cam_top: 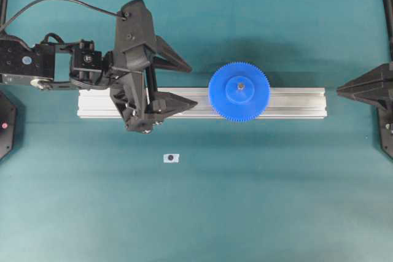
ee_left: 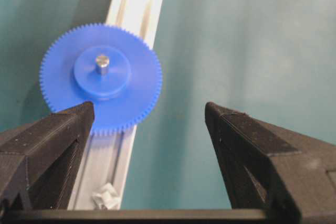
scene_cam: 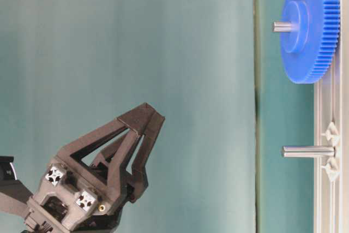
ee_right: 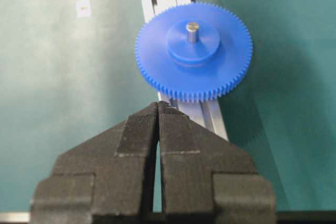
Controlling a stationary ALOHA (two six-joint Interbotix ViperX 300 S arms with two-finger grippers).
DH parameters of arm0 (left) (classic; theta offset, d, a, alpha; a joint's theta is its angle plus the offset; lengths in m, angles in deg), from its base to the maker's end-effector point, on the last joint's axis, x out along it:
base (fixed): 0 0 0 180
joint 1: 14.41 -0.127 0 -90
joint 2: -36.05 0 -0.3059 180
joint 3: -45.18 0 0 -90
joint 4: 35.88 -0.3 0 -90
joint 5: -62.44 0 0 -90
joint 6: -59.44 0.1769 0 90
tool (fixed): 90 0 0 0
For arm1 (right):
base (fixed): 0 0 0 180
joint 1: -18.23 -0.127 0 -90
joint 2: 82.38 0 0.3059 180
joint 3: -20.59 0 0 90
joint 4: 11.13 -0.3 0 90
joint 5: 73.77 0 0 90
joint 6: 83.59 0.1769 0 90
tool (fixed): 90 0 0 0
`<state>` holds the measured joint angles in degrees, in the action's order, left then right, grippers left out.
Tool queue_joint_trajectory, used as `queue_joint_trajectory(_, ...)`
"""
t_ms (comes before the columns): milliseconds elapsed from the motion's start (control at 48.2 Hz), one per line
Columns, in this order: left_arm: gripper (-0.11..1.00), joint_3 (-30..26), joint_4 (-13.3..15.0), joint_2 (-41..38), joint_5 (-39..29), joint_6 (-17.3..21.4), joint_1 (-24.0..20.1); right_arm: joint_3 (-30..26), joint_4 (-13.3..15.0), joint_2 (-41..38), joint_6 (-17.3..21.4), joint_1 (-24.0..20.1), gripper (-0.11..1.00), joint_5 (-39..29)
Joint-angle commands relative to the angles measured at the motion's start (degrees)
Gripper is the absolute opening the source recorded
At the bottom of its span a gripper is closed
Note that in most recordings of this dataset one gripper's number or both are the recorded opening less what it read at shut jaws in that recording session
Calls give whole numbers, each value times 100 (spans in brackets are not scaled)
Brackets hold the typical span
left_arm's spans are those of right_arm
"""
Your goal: Find the location of the shaft and insert the large gear.
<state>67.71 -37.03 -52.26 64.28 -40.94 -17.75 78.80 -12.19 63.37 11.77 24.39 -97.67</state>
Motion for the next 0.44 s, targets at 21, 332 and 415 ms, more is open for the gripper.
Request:
queue_joint_trajectory(21, 87, -53, -9, 53, 44, 0, 26, -62, -9, -44, 53, 18, 2, 62)
queue_joint_trajectory(332, 87, -62, -9, 53, 44, 0, 26, -53, -9, -44, 53, 18, 2, 105)
queue_joint_trajectory(415, 87, -62, -9, 53, 44, 0, 26, -53, -9, -44, 53, 18, 2, 105)
